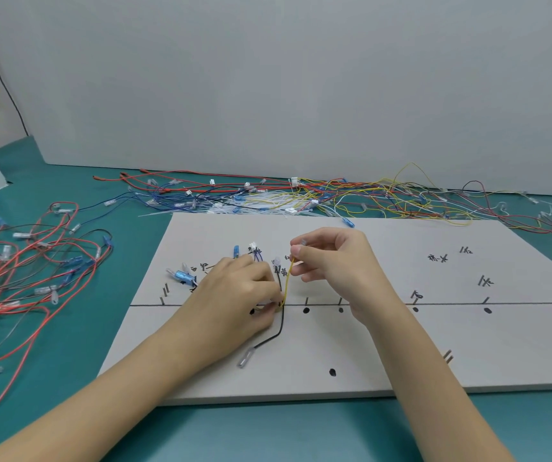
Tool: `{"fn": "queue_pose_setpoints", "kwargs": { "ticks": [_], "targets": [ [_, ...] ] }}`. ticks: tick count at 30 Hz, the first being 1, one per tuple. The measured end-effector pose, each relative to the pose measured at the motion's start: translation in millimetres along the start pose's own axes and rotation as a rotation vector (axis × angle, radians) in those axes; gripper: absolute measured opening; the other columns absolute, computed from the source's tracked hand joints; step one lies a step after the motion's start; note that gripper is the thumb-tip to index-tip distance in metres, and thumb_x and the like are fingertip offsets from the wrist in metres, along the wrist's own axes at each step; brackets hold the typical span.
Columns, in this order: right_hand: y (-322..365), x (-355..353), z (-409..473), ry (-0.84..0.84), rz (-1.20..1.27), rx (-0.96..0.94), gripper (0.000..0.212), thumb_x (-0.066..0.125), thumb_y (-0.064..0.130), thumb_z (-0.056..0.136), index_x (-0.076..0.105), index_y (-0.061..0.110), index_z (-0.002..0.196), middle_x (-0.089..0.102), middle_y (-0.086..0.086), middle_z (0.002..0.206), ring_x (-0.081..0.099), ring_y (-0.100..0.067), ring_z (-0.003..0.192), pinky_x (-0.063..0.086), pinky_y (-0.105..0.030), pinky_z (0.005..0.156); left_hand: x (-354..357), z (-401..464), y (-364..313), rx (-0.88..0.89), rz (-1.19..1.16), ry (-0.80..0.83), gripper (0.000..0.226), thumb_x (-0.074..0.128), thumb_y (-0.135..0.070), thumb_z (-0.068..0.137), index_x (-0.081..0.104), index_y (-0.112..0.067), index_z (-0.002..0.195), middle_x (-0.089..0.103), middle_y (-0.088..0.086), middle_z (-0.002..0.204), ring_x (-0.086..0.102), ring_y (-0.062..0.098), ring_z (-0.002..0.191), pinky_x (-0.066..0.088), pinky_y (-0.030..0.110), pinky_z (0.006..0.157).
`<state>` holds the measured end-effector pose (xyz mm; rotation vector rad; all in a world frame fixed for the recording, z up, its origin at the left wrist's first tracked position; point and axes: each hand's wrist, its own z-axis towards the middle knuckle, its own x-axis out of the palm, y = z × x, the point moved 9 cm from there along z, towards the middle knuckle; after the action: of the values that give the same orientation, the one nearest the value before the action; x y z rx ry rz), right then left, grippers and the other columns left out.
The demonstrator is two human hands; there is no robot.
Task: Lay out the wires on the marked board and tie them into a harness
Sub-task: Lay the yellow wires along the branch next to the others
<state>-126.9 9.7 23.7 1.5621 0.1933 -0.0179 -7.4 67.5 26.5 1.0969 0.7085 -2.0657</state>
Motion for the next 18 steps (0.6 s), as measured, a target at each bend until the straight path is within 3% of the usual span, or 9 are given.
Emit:
{"fn": "queue_pose_setpoints", "kwargs": {
  "ticks": [6,13,18],
  "targets": [
    [1,0,1,-0.048,0.012,-0.042,0.008,0.071,0.002,0.083,0.075,0.008,0.085,0.068,0.002,0.066,0.060,-0.006,0.056,0.051,-0.017,0.054,4,0,11,-0.111,-0.103,-0.008,0.015,0.078,-0.014,0.074,0.066,-0.024,0.075,0.048,-0.020,0.074,0.053,0.013,0.078,0.034,0.029,0.072],
    [0,5,1,-0.057,0.034,-0.055,0.009,0.074,0.008,0.082,0.077,0.016,0.086,0.068,0.007,0.063,0.054,-0.006,0.054,0.044,-0.015,0.051,3,-2,17,-0.175,-0.165,-0.029,0.022,0.072,-0.018,0.079,0.060,-0.028,0.095,0.056,-0.014,0.090,0.051,0.006,0.081,0.039,0.029,0.074],
    [-3,6,3,-0.046,-0.010,-0.055,0.009,0.069,0.010,0.087,0.075,0.016,0.090,0.068,0.007,0.064,0.057,0.001,0.055,0.044,-0.013,0.051,4,-2,12,-0.142,-0.129,-0.007,0.015,0.076,-0.015,0.077,0.071,-0.027,0.085,0.058,-0.010,0.086,0.052,0.012,0.082,0.039,0.031,0.071]
  ]
}}
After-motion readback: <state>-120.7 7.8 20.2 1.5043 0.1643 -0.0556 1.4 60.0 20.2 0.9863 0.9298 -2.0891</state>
